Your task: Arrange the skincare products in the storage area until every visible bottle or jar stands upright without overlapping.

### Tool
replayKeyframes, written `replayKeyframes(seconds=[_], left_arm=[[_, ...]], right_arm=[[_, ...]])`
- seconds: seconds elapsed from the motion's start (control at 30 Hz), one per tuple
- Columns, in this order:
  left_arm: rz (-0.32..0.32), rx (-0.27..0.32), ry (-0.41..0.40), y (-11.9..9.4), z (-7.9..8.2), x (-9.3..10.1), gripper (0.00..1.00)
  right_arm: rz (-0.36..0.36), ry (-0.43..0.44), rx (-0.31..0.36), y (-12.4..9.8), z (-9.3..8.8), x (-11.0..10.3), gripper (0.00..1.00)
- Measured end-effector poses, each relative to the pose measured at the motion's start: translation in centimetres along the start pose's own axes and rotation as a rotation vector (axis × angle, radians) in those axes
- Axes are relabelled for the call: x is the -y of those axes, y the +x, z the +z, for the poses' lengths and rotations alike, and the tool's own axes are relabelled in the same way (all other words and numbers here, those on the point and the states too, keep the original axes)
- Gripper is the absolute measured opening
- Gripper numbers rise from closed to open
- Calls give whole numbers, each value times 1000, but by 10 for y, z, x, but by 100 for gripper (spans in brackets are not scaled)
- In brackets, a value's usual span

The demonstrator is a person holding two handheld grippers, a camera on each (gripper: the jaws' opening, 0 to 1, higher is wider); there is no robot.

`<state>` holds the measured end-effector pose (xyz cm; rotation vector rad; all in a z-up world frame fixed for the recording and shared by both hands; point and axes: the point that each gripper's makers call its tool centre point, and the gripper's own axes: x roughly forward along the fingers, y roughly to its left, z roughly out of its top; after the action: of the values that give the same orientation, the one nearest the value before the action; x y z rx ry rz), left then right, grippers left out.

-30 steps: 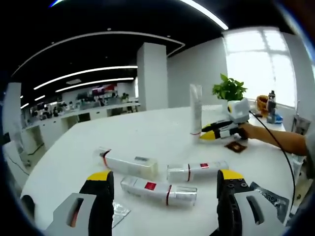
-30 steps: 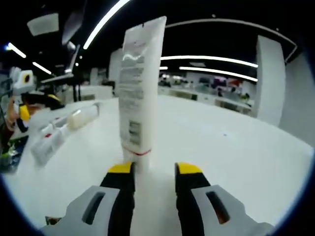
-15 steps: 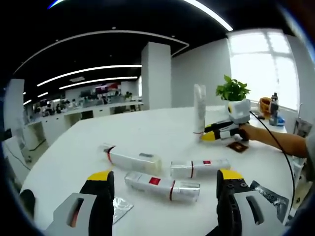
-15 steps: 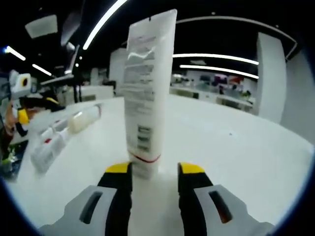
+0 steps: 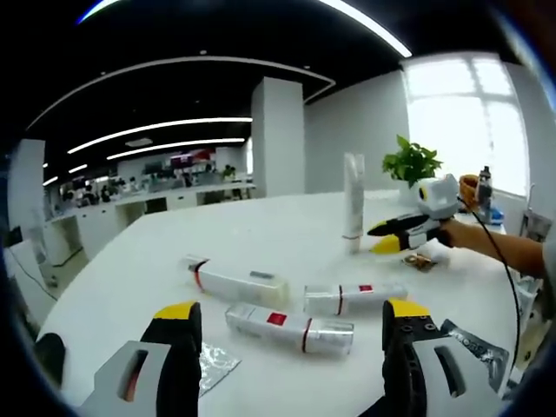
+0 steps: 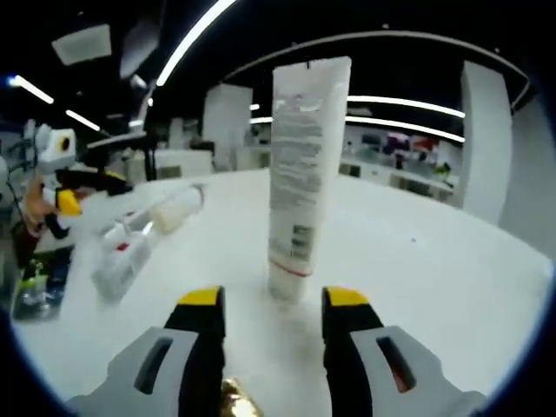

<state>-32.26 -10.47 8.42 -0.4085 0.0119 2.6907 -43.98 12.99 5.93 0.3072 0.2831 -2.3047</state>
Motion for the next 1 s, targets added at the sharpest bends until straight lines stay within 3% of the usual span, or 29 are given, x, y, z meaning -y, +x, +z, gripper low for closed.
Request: replayKeyframes(seconds=[0.27,0.43,0.63,0.7,0.83,1.0], left_arm=[[7,17,-31,-1,4,-12,88],[-7,16,10,-1,9,-17,88],[6,7,137,-5,32,-46,88],[12,38,224,-5,48,-54,88],[-6,19,351,-3,61,-63,80],[-44,-21,429,12,70,-76,78]], right_arm=[[29,20,98,-23,27,-28,42],[49,-2,157,-33,46,-46,43],[82,-14,227,-47,65,-72,43],[94,-7,241,-50,67,-78,43],[114,4,223,-49,63,-88,45],[129,11,203,-51,55,-98,52]])
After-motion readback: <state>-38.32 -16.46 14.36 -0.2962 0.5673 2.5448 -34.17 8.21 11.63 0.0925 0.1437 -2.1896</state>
